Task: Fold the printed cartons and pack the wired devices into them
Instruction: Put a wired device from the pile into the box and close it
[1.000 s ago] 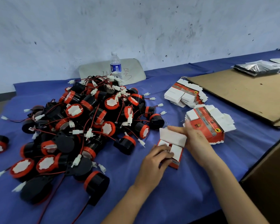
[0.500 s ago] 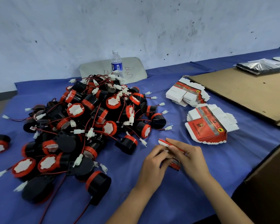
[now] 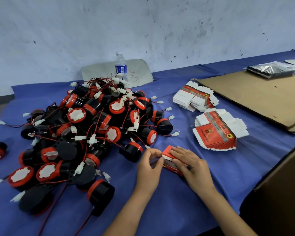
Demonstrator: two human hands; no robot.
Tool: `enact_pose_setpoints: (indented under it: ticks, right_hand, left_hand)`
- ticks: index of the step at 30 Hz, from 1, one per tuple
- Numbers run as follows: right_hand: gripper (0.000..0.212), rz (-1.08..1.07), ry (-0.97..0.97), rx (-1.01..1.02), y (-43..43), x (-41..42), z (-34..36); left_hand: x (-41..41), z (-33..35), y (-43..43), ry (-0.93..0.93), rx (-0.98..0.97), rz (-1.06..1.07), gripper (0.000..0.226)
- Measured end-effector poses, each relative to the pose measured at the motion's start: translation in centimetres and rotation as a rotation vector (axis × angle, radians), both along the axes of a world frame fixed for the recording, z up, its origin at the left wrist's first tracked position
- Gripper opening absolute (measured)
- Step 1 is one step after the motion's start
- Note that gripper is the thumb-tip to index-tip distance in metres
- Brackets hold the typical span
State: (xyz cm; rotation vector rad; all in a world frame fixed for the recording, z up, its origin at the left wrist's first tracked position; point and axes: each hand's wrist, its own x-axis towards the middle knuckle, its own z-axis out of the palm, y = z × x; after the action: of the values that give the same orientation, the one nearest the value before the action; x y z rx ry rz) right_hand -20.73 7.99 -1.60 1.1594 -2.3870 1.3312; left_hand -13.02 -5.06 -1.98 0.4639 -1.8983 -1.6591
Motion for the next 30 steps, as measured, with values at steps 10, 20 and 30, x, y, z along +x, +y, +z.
enact_pose_setpoints:
  ticks: [10,20,30]
  right_hand:
    - [0.036,0.078,0.04,0.109,0.5,0.1,0.1]
    - [0.061,0.406,-0.341,0.24,2.8,-1.9,2.7]
    - [0.059,0.458,-0.394,0.266,3.0,-2.4,3.7]
  left_hand:
    - [0.1,0.0,-0.1,0.025,-0.038,-0.045,0.026]
    - [-0.2,-0.2,0.1,0.03,-0.123,0.012,0.027]
    - [-0.1,-0.1,0.3,0.024,-0.104,0.022,0.032]
